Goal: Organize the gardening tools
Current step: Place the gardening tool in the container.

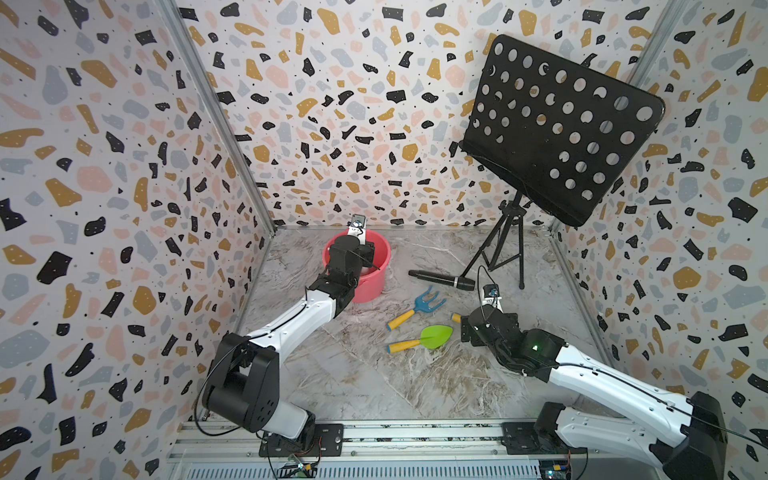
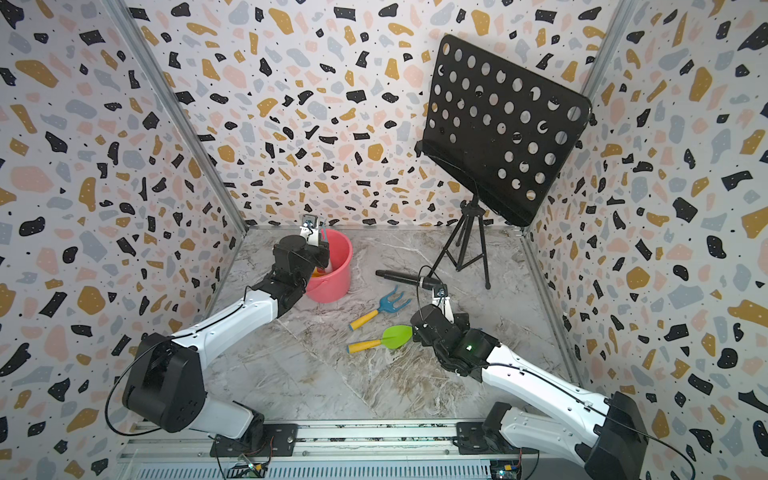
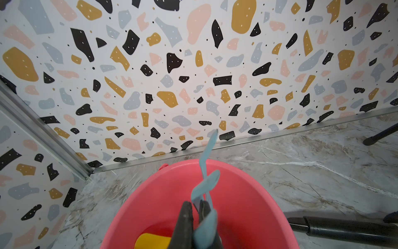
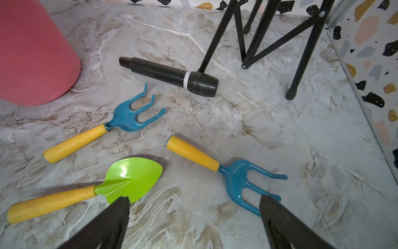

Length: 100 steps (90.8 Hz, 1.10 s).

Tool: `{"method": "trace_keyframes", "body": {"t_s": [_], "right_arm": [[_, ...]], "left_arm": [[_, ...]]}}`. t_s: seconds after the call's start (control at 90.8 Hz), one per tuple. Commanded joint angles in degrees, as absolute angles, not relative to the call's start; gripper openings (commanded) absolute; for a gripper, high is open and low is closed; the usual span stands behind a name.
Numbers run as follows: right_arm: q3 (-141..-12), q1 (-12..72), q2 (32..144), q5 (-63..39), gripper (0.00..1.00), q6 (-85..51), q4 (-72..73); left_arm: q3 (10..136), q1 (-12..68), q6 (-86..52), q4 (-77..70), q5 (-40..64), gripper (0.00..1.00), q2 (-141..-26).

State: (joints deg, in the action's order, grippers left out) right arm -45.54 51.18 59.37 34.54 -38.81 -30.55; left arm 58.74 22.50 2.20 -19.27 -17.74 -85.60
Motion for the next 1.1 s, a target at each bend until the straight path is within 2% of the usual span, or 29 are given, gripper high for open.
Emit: {"method": "trace_keyframes", "body": {"t_s": [0.0, 0.198, 0.462, 0.672, 0.771, 1.035, 1.09], "right_arm": [[-48.03, 50.06, 59.96, 35.91, 1.00, -41.21, -33.97], [-48.37, 47.78, 62.32, 32.82, 1.00, -42.61, -35.51], [-48.77, 44.71, 66.61, 27.13, 0.99, -43.59, -37.24], [-51.86, 44.58, 71.47, 20.55, 0.88, -37.00, -37.44], [-53.16, 45.23, 74.10, 18.36, 0.88, -35.74, -37.68], [-55.99, 49.12, 79.10, 15.96, 0.92, -36.25, -35.99], [-57.30, 50.08, 80.62, 15.61, 0.92, -36.20, -35.94]], "left_arm": [[57.86, 22.00, 0.07, -23.59, -19.03, 0.00, -85.99], [56.47, 22.04, -1.54, -23.47, -19.60, 0.07, -86.65], [56.01, 21.91, -2.65, -22.53, -19.95, 0.24, -85.61], [56.77, 21.97, -3.68, -19.98, -19.43, 0.35, -84.32], [57.02, 21.97, -4.64, -18.54, -19.09, 0.49, -83.37], [57.21, 21.90, -8.07, -13.53, -20.23, 0.99, -77.80], [57.50, 21.96, -8.87, -11.83, -20.58, 1.00, -76.44]]}}
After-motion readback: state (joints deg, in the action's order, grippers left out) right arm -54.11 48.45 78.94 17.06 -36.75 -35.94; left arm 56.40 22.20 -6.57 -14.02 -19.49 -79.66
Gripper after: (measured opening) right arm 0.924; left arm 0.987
